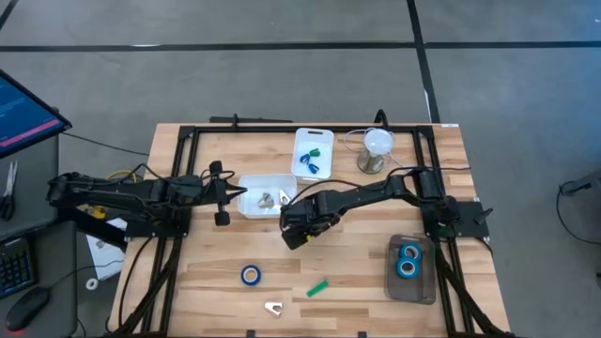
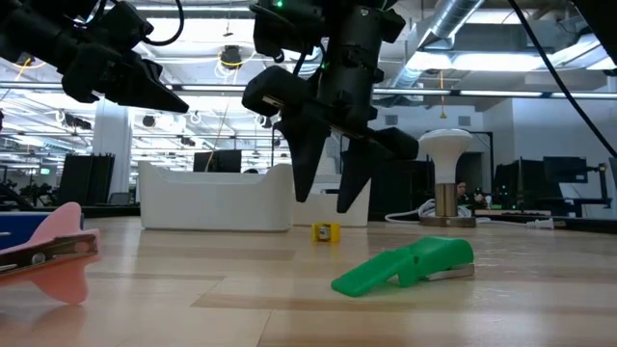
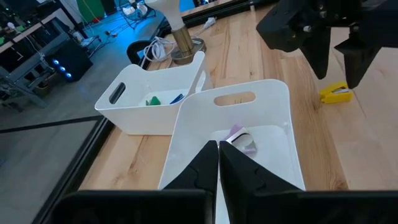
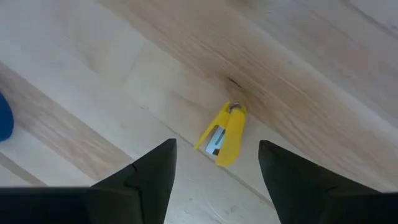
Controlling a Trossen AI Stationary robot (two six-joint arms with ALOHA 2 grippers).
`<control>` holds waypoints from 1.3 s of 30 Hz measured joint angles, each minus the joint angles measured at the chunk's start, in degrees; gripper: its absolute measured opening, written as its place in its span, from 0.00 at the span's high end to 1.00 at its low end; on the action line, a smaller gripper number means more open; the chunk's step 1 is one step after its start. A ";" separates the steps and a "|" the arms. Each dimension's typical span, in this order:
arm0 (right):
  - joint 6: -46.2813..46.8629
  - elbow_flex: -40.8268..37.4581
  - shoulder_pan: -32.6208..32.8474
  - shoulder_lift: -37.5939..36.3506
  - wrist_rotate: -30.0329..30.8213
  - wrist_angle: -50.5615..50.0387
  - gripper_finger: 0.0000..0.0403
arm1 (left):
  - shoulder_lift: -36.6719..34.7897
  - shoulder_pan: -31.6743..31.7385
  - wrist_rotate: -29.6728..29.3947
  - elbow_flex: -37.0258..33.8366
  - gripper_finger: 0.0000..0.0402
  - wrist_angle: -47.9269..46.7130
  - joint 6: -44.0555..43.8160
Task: Pick and place Stapler, Stapler remover, tape
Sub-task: Put the yellow stapler into the top white bin
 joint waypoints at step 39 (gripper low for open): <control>-1.03 -4.60 -0.76 0.01 -0.15 4.91 0.45 | -0.01 0.00 0.02 0.04 0.98 0.00 0.00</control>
